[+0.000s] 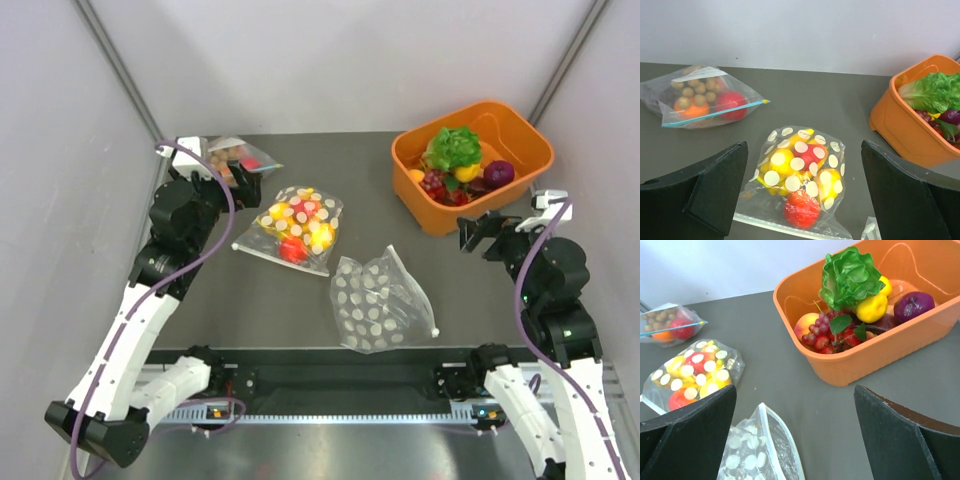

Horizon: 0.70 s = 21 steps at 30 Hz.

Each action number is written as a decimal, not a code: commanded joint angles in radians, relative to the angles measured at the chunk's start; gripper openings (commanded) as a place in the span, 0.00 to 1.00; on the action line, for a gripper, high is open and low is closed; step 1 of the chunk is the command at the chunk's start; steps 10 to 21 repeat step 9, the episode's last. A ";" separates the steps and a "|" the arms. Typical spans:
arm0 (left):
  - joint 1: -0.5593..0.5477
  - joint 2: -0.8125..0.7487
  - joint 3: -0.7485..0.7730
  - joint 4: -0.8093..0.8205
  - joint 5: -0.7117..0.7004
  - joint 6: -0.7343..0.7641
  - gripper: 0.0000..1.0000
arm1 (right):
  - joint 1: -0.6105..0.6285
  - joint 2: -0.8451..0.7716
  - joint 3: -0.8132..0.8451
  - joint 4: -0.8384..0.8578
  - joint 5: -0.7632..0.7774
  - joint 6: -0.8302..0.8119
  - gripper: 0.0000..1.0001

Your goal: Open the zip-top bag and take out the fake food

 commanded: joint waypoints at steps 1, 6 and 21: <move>0.003 -0.018 -0.005 0.038 -0.048 0.006 0.99 | -0.010 -0.001 0.039 -0.005 -0.002 -0.006 1.00; 0.003 -0.019 -0.005 0.039 -0.057 0.011 0.99 | -0.010 -0.003 0.043 -0.006 0.011 -0.015 1.00; 0.003 -0.022 -0.005 0.039 -0.053 0.021 0.99 | -0.010 -0.004 0.045 -0.011 0.017 -0.024 1.00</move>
